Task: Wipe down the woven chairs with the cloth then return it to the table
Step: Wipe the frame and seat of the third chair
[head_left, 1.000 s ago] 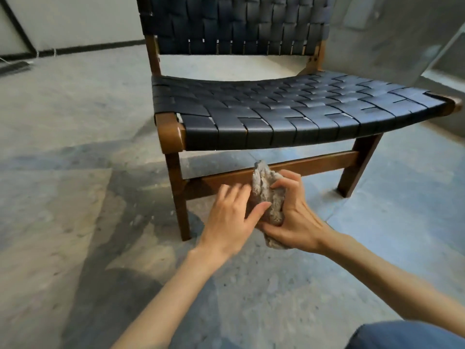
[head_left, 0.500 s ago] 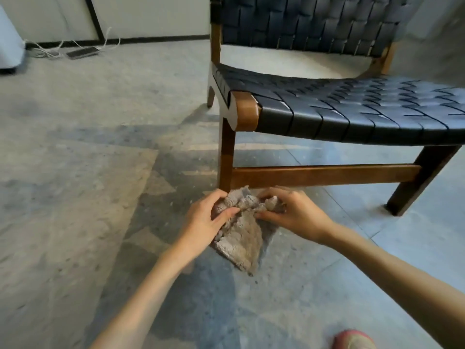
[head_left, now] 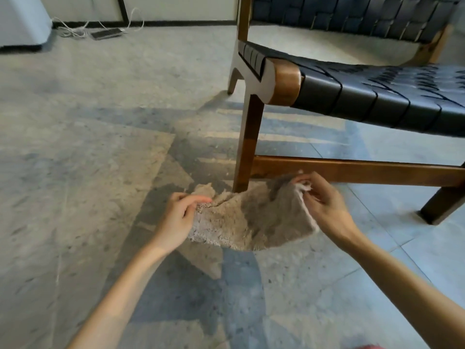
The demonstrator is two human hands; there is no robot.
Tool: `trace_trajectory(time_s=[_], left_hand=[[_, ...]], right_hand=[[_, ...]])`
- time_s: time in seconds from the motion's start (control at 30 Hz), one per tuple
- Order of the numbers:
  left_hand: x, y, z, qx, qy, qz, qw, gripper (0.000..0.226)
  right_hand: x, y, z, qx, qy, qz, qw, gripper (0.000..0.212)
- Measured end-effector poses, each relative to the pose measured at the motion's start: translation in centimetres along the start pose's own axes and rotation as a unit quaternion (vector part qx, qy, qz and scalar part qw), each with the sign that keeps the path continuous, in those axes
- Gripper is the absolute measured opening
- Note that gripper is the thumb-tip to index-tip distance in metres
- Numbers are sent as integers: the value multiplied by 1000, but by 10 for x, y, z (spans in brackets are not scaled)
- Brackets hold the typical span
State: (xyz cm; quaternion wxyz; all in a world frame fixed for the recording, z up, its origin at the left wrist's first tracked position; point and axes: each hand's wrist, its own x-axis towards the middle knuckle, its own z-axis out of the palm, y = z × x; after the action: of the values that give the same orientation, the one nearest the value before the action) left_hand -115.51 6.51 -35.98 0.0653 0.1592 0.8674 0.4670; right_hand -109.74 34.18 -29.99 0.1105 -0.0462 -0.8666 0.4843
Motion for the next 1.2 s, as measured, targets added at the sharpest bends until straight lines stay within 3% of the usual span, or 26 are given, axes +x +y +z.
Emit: trace_trajectory(time_s=[0.07, 0.17, 0.23, 0.3, 0.37, 0.47, 0.53, 0.63, 0.7, 0.8, 0.87, 0.9, 0.97, 1.03, 1.2], left_hand=[[-3, 3, 8, -28, 67, -7, 997, 37], [-6, 11, 10, -29, 198, 44, 979, 40], [-7, 11, 9, 4, 281, 75, 957, 40], [-2, 12, 9, 19, 316, 86, 945, 40], [11, 17, 12, 7, 290, 91, 953, 39], [40, 29, 25, -32, 233, 84, 968, 45], [59, 39, 37, -74, 197, 66, 975, 55], [79, 46, 52, -107, 122, 27, 986, 58], [87, 46, 60, -58, 87, -7, 994, 53], [88, 46, 66, 113, 169, -17, 979, 40], [87, 48, 66, 165, 235, -3, 958, 33], [87, 50, 65, 150, 236, -8, 960, 34], [94, 61, 63, 18, 183, -14, 983, 38], [103, 78, 60, -100, 162, 18, 982, 40], [124, 109, 35, -187, 160, 118, 962, 45]], right_hand=[[1, 0, 1, 34, -12, 19, 999, 34], [-2, 4, -4, 104, -11, 52, 993, 27], [-5, 5, -8, 84, -16, 4, 996, 8], [-6, 5, -10, -9, 22, -70, 997, 18], [-2, 7, -9, -53, 80, -101, 990, 34], [3, 6, -6, -65, 142, -95, 983, 31], [11, 4, -2, -45, 137, -97, 985, 34], [32, 0, 8, -8, 20, -54, 998, 42], [48, 0, 16, -90, -64, -42, 993, 50], [69, -7, 31, -180, -148, -60, 971, 49], [79, -14, 41, -202, -156, -79, 964, 31], [83, -17, 44, -196, -146, -81, 966, 24], [84, -21, 46, -135, -128, -92, 978, 26], [81, -25, 48, -79, -96, -97, 987, 26], [96, -49, 46, 22, -27, -98, 995, 32]])
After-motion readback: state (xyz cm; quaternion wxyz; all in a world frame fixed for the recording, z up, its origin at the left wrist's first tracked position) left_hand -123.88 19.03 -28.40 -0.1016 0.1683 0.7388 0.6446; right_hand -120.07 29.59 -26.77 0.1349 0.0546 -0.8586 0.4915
